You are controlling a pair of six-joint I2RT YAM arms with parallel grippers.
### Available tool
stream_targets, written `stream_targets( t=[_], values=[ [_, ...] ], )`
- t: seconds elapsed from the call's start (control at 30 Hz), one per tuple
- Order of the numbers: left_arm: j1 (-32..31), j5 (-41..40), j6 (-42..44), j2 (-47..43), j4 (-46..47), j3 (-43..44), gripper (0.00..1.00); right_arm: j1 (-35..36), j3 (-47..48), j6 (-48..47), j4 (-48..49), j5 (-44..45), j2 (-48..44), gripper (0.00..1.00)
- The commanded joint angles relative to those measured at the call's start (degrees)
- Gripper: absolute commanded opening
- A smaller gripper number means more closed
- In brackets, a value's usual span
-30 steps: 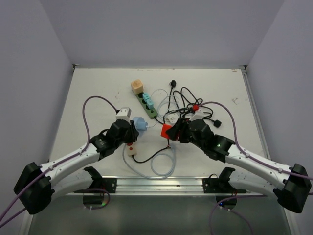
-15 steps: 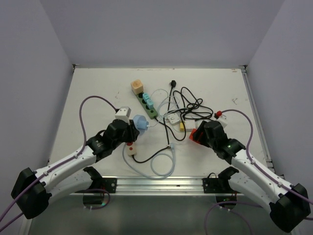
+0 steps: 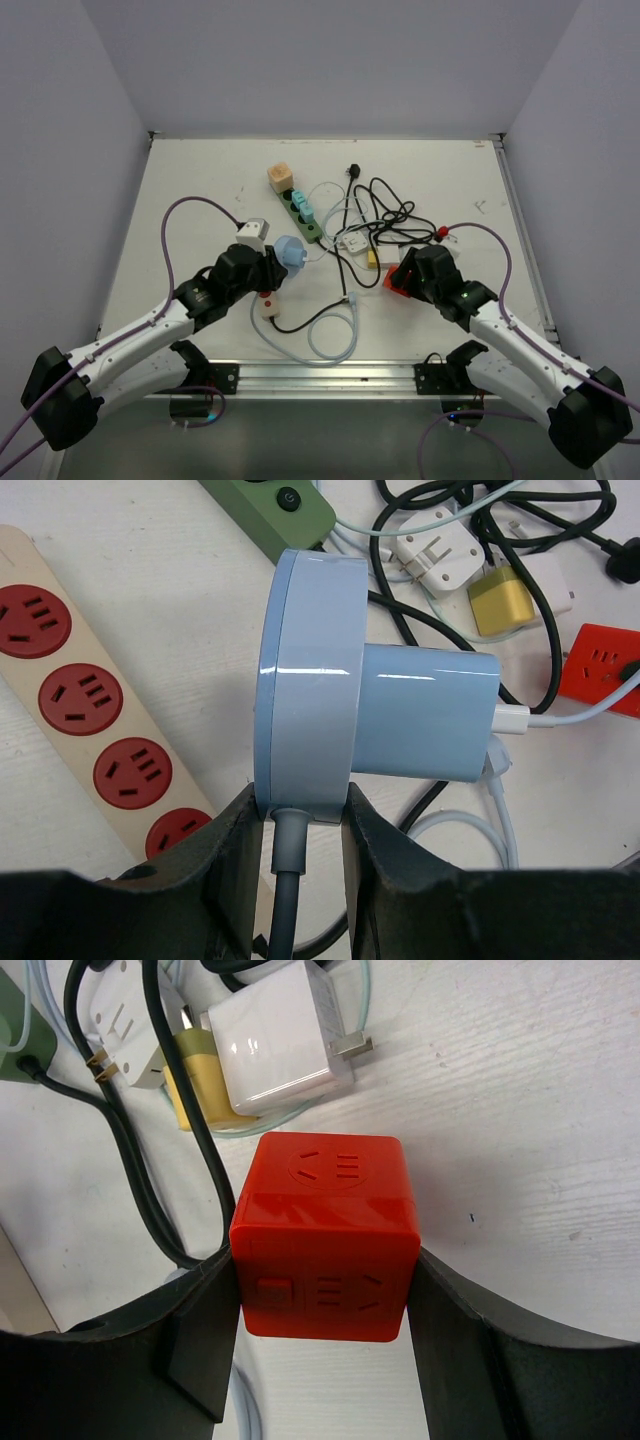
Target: Pull the plug off the socket
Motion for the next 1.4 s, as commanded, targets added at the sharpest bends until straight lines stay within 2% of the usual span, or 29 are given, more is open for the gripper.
stream_targets(
  t=[0.0,0.13,0.17,0.73,0.93,1.03,1.17,1.2,1.37],
  values=[
    [-0.06,1.62,1.52,-1.71,3.4,2.45,0.0,-0.27,1.17,-0.21,4.85,-1.71,0.1,0.39],
    [-0.06,3.73,0.56,-2.15,4.1,1.75,0.0,-0.18,0.82,-0.21,6.25,-2.77,0.01,0.43],
    [-0.06,4.34,0.29,-2.5,4.63,0.79,0.0,-0.27,0.99,-0.39,6.17,-2.85,0.1,0.48],
    [-0.06,6.81,-0.94,-3.12,3.93,1.14,0.0,-0.35,4.51,-1.71,2.92,-3.38,-1.13,0.8],
    [-0.14,7.43,-1.29,-2.85,4.19,1.13,0.0,-0.27,6.44,-1.88,0.28,-3.03,-4.91,0.79],
    [-0.23,7.51,-1.55,-2.5,4.98,1.22,0.0,-0.27,7.58,-2.93,1.06,-6.53,-7.46,0.79],
    [-0.49,8.04,-2.35,-1.1,7.18,1.22,0.0,-0.27,5.49,-1.8,10.18,-16.72,-10.18,0.77],
    [-0.58,8.13,-2.43,-0.23,7.7,1.31,0.0,-0.18,4.69,-1.01,15.61,-19.09,-10.27,0.77],
    [-1.64,8.31,-3.31,2.33,9.99,2.1,0.0,0.87,2.49,3.39,26.09,-29.3,-4.75,0.77]
  ],
)
